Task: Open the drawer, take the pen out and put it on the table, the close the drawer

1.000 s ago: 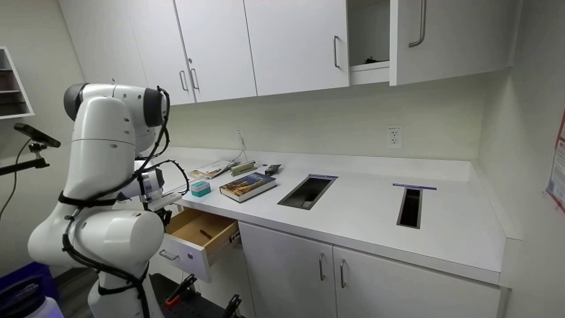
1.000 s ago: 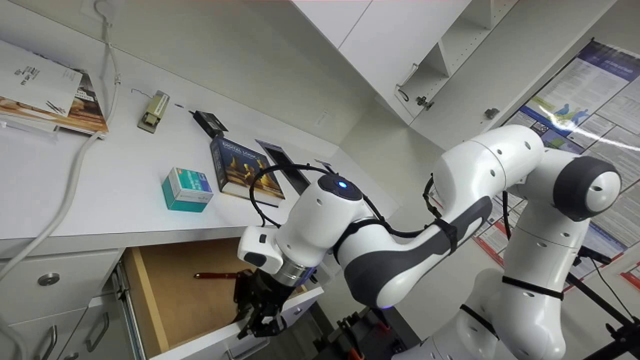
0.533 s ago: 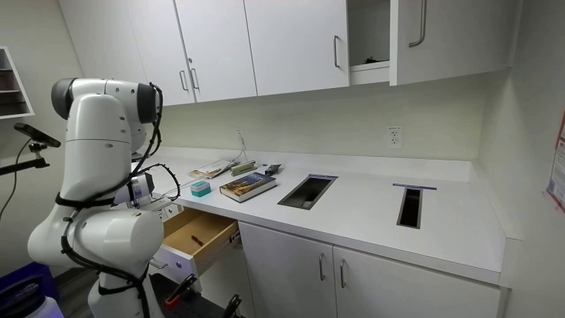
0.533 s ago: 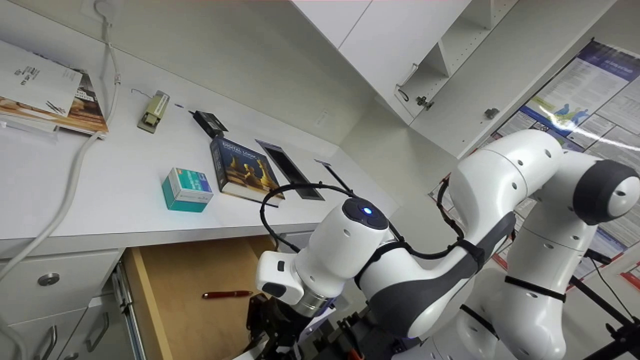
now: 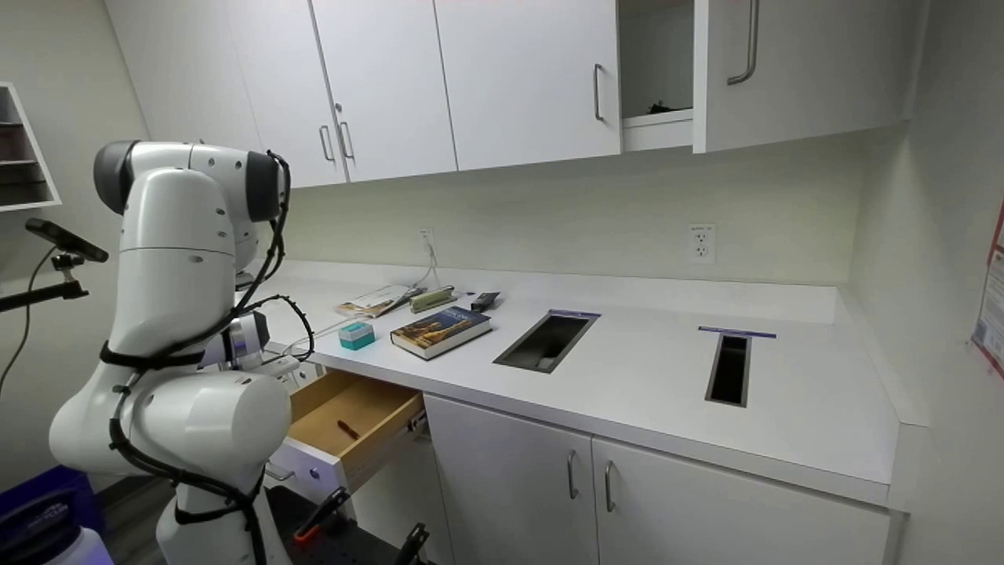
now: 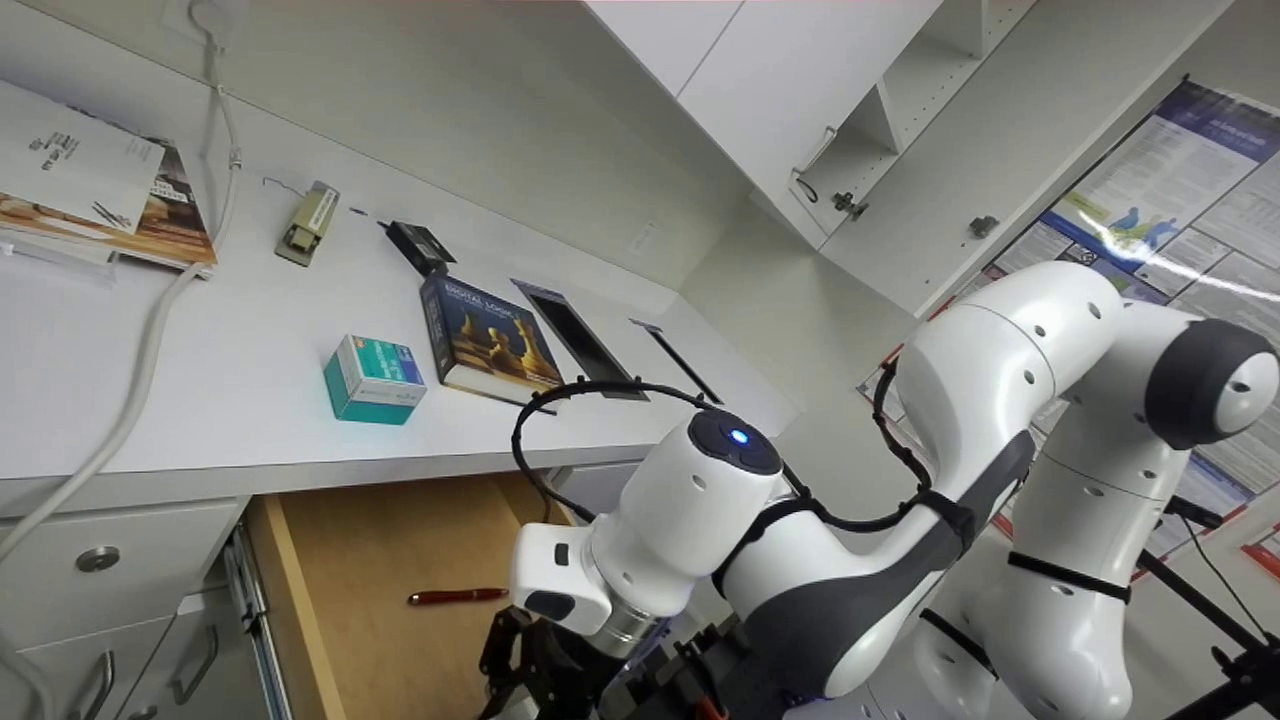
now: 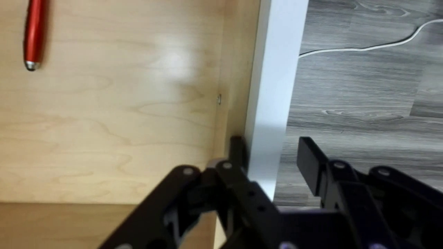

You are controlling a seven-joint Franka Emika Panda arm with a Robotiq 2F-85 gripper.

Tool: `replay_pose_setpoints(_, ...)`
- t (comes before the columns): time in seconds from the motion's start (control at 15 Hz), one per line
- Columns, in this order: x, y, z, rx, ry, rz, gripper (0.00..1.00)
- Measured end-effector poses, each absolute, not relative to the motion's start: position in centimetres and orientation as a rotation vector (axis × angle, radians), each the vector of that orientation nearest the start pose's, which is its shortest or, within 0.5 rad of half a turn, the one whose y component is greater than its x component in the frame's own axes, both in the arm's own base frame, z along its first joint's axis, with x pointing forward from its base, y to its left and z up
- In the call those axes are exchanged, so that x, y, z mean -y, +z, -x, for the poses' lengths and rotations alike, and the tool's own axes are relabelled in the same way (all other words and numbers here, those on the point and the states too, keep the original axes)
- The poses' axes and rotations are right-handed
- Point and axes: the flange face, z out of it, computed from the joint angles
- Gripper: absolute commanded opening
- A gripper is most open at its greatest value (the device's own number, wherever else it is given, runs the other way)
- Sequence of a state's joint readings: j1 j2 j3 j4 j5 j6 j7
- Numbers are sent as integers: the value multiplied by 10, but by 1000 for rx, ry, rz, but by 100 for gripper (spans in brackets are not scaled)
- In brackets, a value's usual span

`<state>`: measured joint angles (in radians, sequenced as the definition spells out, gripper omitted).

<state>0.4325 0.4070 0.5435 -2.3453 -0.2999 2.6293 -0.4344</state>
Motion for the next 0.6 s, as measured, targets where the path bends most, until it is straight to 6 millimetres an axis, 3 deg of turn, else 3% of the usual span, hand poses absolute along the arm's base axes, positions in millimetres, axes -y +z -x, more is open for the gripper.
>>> replay_pose_setpoints(0.2, -440, 181, -256, -2391, -68, -2159, 99)
replay_pose_setpoints(0.6, -448, 204, -251, -2356, 19, -2178, 100)
